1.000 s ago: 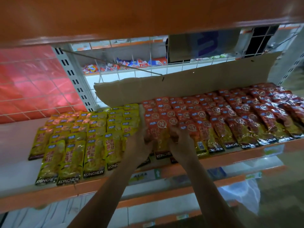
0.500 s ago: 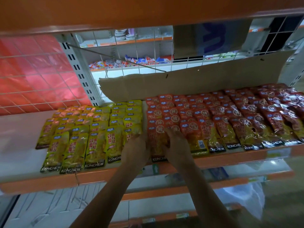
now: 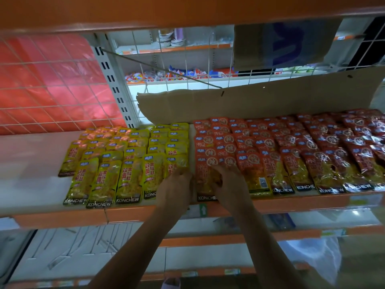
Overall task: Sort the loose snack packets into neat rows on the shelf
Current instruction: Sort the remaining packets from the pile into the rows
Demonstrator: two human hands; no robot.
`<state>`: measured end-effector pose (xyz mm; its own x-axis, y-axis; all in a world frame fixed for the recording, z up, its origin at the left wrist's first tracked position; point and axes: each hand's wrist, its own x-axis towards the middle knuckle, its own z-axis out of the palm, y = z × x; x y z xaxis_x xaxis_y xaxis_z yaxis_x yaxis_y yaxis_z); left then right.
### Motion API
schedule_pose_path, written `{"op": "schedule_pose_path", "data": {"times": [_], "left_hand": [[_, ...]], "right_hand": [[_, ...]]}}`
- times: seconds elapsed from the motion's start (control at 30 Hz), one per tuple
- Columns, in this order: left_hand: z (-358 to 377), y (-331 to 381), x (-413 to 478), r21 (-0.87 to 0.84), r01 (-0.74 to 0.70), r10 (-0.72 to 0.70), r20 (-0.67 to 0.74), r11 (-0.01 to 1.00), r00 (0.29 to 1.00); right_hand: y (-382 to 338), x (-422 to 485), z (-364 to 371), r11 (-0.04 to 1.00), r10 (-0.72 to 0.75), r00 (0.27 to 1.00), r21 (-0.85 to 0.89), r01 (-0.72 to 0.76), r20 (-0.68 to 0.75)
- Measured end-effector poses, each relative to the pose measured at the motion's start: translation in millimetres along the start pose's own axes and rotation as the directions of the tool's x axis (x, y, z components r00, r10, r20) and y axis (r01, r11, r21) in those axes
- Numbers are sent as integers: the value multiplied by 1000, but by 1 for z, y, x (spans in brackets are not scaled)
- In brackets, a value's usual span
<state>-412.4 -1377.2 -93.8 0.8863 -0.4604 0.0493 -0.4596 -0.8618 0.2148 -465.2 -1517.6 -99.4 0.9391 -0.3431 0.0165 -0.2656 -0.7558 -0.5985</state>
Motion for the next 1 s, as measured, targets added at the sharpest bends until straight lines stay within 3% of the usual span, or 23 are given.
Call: {"op": "schedule_pose_path", "data": {"times": [0.3, 0.5, 0.73, 1.0], "left_hand": [[-15, -11, -11, -89, -50, 48, -17, 995, 999], [-33, -51, -21, -195, -24, -11, -176, 980, 984], [-65, -165, -57, -148, 92, -137, -337, 985, 932], [-102, -327, -118, -145, 205, -246, -373, 968, 895]], "right_hand": [[-22, -6, 3, 997, 16, 990, -70, -26, -138], [-74, -7, 26, 988, -141, 984, -87, 132, -109], [-175, -14, 105, 963, -269, 962, -28, 268, -45], [-313, -40, 217, 927, -368, 929, 95, 364, 38]]}}
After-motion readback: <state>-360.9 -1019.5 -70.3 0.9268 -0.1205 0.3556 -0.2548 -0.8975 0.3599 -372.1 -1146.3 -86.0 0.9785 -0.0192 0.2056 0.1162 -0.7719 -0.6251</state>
